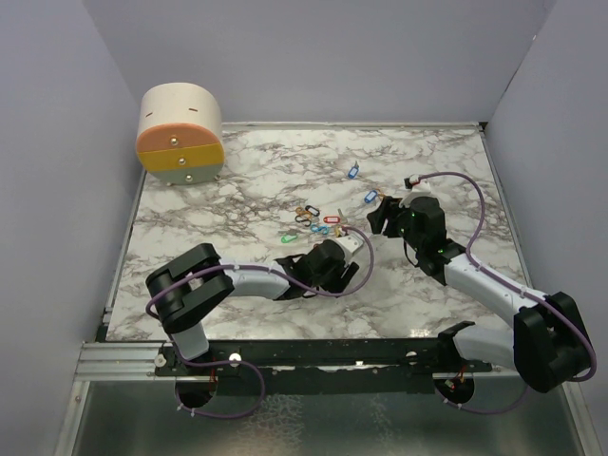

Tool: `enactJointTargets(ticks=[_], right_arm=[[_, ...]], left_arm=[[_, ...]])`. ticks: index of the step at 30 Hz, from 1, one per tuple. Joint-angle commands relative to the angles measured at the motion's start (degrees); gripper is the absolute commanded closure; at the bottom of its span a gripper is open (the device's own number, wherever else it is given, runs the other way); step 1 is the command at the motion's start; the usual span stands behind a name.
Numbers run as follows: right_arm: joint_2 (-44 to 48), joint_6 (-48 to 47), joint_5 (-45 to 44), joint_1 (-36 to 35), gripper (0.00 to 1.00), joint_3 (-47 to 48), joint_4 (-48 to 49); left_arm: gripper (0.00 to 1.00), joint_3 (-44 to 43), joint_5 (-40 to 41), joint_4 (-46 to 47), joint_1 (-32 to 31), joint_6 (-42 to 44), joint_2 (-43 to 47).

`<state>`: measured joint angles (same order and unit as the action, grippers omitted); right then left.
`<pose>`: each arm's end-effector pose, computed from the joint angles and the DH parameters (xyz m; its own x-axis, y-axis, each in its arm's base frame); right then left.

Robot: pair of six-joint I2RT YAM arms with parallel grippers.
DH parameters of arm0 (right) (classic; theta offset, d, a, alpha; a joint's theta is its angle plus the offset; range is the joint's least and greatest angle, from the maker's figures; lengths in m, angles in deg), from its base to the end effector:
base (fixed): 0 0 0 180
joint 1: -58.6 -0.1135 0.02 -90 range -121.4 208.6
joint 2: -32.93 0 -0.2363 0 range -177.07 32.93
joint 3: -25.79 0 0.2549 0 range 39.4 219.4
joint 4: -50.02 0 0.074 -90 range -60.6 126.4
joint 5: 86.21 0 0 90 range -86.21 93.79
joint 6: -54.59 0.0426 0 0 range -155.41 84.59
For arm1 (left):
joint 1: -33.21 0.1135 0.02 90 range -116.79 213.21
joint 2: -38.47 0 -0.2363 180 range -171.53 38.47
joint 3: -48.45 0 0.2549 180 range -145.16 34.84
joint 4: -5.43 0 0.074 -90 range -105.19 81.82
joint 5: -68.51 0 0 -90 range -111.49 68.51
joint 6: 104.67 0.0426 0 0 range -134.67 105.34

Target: Put the keys on the keyring

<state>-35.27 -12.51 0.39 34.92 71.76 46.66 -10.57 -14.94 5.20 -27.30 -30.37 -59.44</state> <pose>0.2513 0.1074 0.1861 -0.5013 0.2043 -0.8408 -0.1703 0.9294 0.3274 0.1722 -0.2946 0.1141 -0.5212 0.3755 -0.7664 0.7065 0.6936 -0.1407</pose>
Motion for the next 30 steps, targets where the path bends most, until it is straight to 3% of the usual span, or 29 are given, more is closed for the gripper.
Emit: enactJointTargets(ticks=[1, 20, 30], right_arm=[[1.2, 0.4, -1.7, -0.2, 0.42, -0.8, 0.5], [1.6, 0.5, -1.9, -0.2, 0.42, -0.9, 0.3], [1.6, 0.5, -1.9, -0.2, 0.42, -1.0, 0.3]], left_arm=[[0.38, 1.4, -2.2, -2.2, -0.7, -1.3, 2.0], [0.45, -2.3, 4.9, -4.2, -0.8, -0.6, -3.9], [0.53, -2.1, 8.7, -6.7, -0.9, -1.3, -4.4]])
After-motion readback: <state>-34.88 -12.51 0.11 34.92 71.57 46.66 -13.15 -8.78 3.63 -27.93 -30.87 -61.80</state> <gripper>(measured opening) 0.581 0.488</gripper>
